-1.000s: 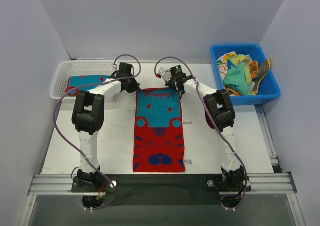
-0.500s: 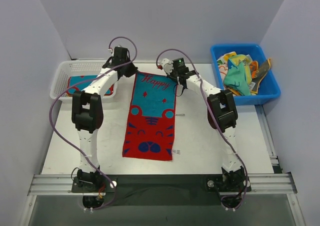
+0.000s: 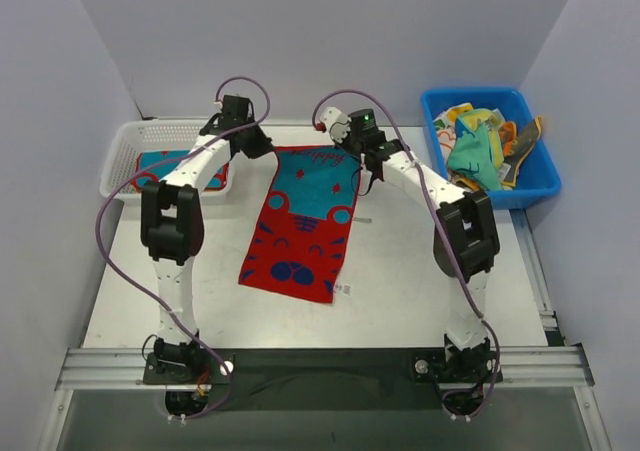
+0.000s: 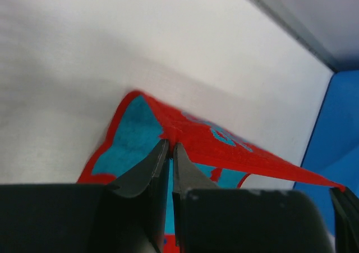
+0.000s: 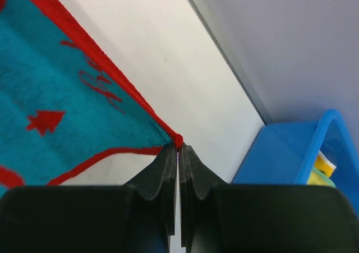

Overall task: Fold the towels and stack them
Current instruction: Fold the towel

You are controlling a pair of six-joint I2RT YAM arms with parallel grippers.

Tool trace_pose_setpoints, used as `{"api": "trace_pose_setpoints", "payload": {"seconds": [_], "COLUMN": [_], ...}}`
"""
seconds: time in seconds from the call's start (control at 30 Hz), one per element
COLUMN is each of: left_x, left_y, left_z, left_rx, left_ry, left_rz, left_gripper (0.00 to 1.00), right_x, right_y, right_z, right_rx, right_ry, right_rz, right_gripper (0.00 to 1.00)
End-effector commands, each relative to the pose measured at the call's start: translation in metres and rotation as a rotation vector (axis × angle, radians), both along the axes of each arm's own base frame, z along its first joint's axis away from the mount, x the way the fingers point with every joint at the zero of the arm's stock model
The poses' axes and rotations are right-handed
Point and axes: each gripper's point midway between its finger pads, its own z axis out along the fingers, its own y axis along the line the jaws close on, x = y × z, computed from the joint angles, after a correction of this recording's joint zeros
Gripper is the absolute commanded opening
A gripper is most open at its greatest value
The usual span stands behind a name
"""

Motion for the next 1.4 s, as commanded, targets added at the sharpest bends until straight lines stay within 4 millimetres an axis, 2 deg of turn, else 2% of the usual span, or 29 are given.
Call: {"api": "trace_pose_setpoints", "payload": {"seconds": [0.0,0.03,0.07,0.1,0.13,0.17,0.2,0.23,0.27,0.3,0.4,0.43,0.47,0.5,0.57,0.6,0.7,0.73,0.8,0.83,1.07,1.2,1.23,1.3,1.37], "left_x": [-0.024,-0.037,-0.046,-0.055,-0.062,-0.078,-0.085,-0.094,-0.110,-0.119,-0.158,-0.168,-0.179,-0.198,-0.223,-0.243,-0.272,-0.292,-0.302,-0.312,-0.334,-0.337,-0.336,-0.326,-0.318], "left_y": [0.018,0.020,0.022,0.025,0.027,0.031,0.033,0.035,0.037,0.039,0.048,0.050,0.052,0.054,0.052,0.054,0.050,0.053,0.053,0.053,0.047,0.042,0.041,0.038,0.033], "left_z": [0.053,0.038,0.053,0.050,0.051,0.051,0.052,0.052,0.051,0.050,0.037,0.033,0.041,0.018,0.012,-0.011,-0.028,-0.050,-0.060,-0.074,-0.111,-0.120,-0.121,-0.119,-0.118], "left_rx": [0.013,0.030,0.027,0.037,0.049,0.060,0.065,0.077,0.080,0.086,0.121,0.129,0.125,0.124,0.098,0.092,0.071,0.071,0.073,0.066,0.089,0.086,0.077,0.065,0.052], "left_ry": [-0.073,-0.035,-0.058,-0.049,-0.052,-0.044,-0.045,-0.043,-0.032,-0.024,0.018,0.026,0.004,0.062,0.077,0.131,0.146,0.202,0.201,0.231,0.321,0.325,0.328,0.311,0.308], "left_rz": [-0.021,-0.036,-0.044,-0.049,-0.055,-0.062,-0.068,-0.080,-0.091,-0.102,-0.132,-0.140,-0.141,-0.149,-0.158,-0.163,-0.159,-0.150,-0.139,-0.126,-0.126,-0.121,-0.111,-0.096,-0.090], "left_gripper": [0.00,0.00,0.00,0.00,0.00,0.00,0.00,0.00,0.00,0.00,0.00,0.00,0.00,0.00,0.00,0.00,0.00,0.00,0.00,0.00,0.00,0.00,0.00,0.00,0.00], "right_x": [-0.040,-0.057,-0.071,-0.087,-0.105,-0.118,-0.135,-0.150,-0.165,-0.181,-0.218,-0.233,-0.246,-0.254,-0.276,-0.285,-0.308,-0.313,-0.322,-0.325,-0.352,-0.341,-0.333,-0.323,-0.305], "right_y": [0.001,0.000,0.003,0.013,0.015,0.016,0.026,0.027,0.028,0.041,0.054,0.064,0.062,0.062,0.066,0.064,0.062,0.061,0.060,0.059,0.056,0.041,0.032,0.023,0.006], "right_z": [0.033,0.028,0.023,0.030,0.013,0.008,0.009,-0.002,-0.008,-0.007,-0.018,-0.021,-0.028,-0.030,-0.039,-0.046,-0.068,-0.074,-0.090,-0.096,-0.130,-0.150,-0.153,-0.158,-0.158], "right_rx": [0.020,0.016,0.004,0.019,-0.002,-0.016,-0.023,-0.022,-0.035,-0.027,-0.011,-0.010,-0.019,-0.022,-0.025,-0.031,-0.023,-0.024,-0.041,-0.052,-0.128,-0.191,-0.191,-0.190,-0.172], "right_ry": [-0.007,0.019,0.048,0.047,0.091,0.116,0.120,0.156,0.192,0.200,0.273,0.294,0.338,0.352,0.411,0.439,0.536,0.561,0.621,0.641,0.814,0.829,0.828,0.839,0.830], "right_rz": [-0.027,-0.024,-0.016,0.000,0.011,0.013,0.034,0.029,0.037,0.066,0.101,0.131,0.131,0.133,0.148,0.148,0.143,0.140,0.137,0.138,0.166,0.091,0.053,0.005,-0.072], "right_gripper": [0.00,0.00,0.00,0.00,0.00,0.00,0.00,0.00,0.00,0.00,0.00,0.00,0.00,0.00,0.00,0.00,0.00,0.00,0.00,0.00,0.00,0.00,0.00,0.00,0.00]}}
